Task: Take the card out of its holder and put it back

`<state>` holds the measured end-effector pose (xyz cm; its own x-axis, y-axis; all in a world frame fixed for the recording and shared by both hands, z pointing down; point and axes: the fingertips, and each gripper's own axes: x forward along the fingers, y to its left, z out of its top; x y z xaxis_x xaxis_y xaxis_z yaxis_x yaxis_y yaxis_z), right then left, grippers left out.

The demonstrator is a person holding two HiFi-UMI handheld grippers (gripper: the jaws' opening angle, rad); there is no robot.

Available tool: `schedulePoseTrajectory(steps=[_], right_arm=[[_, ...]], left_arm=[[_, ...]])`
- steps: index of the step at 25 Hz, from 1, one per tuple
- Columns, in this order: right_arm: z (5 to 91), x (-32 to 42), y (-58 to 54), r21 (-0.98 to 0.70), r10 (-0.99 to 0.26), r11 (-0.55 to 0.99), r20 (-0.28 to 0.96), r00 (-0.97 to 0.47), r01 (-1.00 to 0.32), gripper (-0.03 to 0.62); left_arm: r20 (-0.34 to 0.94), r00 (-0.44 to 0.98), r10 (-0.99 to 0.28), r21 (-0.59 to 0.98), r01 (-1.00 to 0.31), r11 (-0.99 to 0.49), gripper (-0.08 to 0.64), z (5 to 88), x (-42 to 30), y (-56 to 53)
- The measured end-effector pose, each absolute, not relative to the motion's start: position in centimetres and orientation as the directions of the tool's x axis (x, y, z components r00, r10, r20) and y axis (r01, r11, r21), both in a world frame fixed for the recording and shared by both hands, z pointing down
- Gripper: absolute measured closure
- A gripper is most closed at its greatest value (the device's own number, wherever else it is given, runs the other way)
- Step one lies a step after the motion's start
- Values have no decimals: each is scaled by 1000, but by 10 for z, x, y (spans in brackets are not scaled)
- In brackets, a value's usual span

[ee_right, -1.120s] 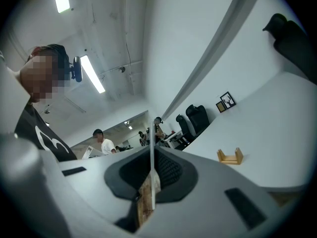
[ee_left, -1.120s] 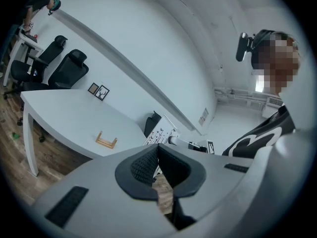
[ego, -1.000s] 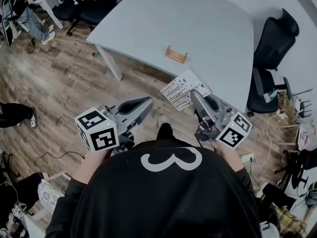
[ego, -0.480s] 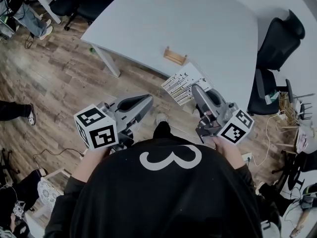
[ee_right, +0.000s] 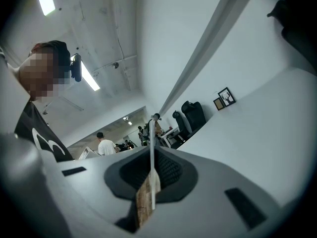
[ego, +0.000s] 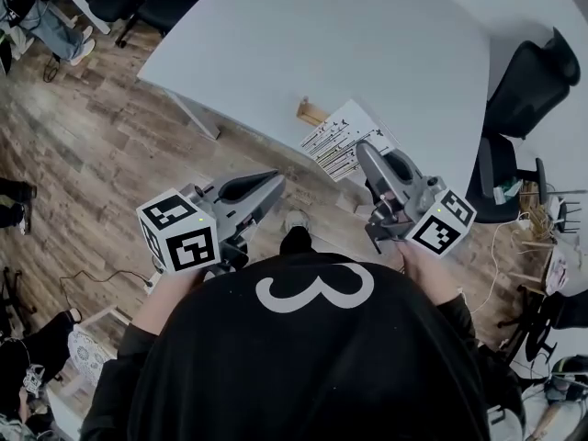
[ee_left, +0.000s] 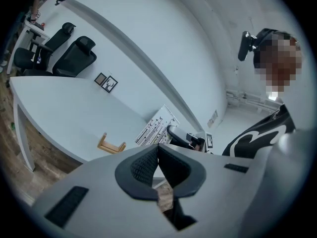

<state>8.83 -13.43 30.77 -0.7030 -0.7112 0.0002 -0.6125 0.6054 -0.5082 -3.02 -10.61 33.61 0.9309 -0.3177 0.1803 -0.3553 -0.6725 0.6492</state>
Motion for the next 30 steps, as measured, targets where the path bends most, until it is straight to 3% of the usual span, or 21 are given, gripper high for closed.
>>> schedulePoseTrajectory(steps=[21,30], right_arm=[[352,117,-229,-456,-623,674,72,-779,-581,569],[376,102,-247,-327,-529,771,148,-835,-546,569]], left_arm=[[249,884,-396,654,-455,-604,546,364,-3,-166],[271,862,-428,667,-489,-563,546,371,-6,-188]])
